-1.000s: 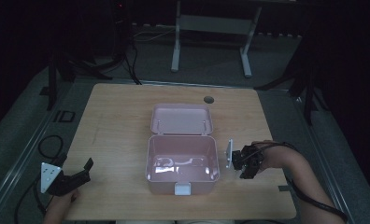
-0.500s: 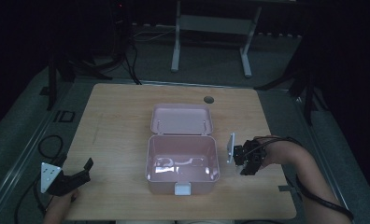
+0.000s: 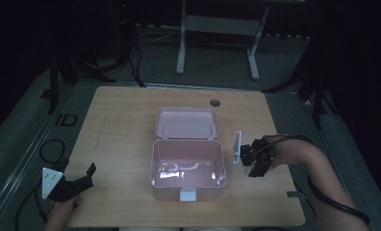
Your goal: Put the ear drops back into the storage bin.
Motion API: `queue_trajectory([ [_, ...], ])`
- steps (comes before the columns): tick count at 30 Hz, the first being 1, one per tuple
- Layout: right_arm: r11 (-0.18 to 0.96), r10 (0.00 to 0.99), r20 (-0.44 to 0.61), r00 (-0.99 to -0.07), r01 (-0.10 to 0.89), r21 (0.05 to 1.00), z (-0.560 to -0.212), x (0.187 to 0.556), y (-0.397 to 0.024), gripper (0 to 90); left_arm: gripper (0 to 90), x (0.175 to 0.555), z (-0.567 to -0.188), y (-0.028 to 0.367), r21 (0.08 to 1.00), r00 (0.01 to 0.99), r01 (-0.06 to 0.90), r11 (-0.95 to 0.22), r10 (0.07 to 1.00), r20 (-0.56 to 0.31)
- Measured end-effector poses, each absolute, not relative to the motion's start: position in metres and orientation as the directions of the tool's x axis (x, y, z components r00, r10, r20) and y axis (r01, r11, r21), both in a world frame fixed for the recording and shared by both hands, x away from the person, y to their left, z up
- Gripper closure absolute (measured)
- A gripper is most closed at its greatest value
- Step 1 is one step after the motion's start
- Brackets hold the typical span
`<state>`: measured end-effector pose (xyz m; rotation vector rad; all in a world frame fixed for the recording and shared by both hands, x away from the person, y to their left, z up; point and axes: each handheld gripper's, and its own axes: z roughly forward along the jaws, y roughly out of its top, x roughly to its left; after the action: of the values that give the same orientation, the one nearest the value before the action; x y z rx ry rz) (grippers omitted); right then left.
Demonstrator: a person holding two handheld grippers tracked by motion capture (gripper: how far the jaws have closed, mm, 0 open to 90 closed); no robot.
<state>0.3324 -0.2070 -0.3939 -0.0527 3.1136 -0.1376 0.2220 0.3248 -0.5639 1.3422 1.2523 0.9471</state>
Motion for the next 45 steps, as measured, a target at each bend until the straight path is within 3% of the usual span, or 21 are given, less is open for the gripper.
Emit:
queue_trajectory([
  [25,0.997,-0.053,-0.052,-0.997,-0.050,-0.063,-0.351,0.332,-0.182,59.6,0.4,0.222,-0.564,0.325,0.982,0.148,0.179,0.068,0.984,-0.096],
  [45,0.993,-0.110,-0.058,-0.992,-0.108,-0.036,-0.341,0.327,-0.135,59.6,0.4,0.222,-0.564,0.325,0.982,0.149,0.178,0.068,0.984,-0.095],
])
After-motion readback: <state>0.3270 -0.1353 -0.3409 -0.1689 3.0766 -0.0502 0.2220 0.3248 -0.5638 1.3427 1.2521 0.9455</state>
